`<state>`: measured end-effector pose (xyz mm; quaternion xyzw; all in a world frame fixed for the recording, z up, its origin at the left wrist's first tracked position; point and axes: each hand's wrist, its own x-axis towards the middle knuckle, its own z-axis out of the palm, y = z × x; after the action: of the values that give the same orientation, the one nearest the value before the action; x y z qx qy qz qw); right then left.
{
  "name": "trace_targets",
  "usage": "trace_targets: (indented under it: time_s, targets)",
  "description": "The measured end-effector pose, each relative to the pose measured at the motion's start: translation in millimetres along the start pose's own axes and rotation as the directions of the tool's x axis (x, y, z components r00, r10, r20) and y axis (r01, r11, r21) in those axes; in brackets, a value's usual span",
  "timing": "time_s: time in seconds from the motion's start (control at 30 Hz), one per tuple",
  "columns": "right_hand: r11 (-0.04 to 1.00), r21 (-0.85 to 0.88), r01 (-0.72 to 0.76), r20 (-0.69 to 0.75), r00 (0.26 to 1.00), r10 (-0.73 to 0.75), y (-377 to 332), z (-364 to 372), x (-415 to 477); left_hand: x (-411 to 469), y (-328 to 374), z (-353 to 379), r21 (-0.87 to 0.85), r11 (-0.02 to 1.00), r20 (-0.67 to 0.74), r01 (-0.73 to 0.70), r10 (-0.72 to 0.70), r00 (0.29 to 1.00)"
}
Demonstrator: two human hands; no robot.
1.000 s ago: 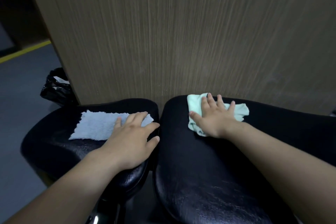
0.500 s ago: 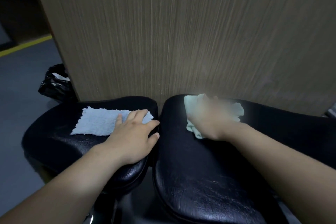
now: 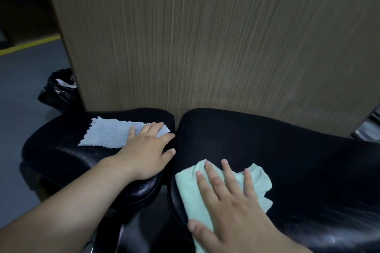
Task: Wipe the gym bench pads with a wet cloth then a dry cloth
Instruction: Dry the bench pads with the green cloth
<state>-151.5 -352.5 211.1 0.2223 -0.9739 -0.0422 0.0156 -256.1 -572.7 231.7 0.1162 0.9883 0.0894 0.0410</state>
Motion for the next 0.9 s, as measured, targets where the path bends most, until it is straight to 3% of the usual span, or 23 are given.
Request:
trace_targets:
  time_s: [0.17, 0.4, 0.9]
  targets:
    - [0.997, 0.058, -0.050, -0.009, 0.999, 0.051, -9.7, -6.1, 18.0, 0.1, -1.8, -5.3, -0.079, 0.997, -0.074, 0.001, -0.007, 0.997]
    - [0.982, 0.146, -0.118, 0.124, 0.987, 0.100, 6.7, -26.0, 93.3, 2.2, -2.1, -8.6, -0.115, 0.993, -0.175, -0.001, -0.019, 0.984]
    - [0.975, 0.127, -0.184, 0.082, 0.981, 0.175, 65.4, -11.3, 237.1, 16.3, 14.2, -6.2, -0.024, 0.998, -0.151, 0.055, -0.058, 0.987]
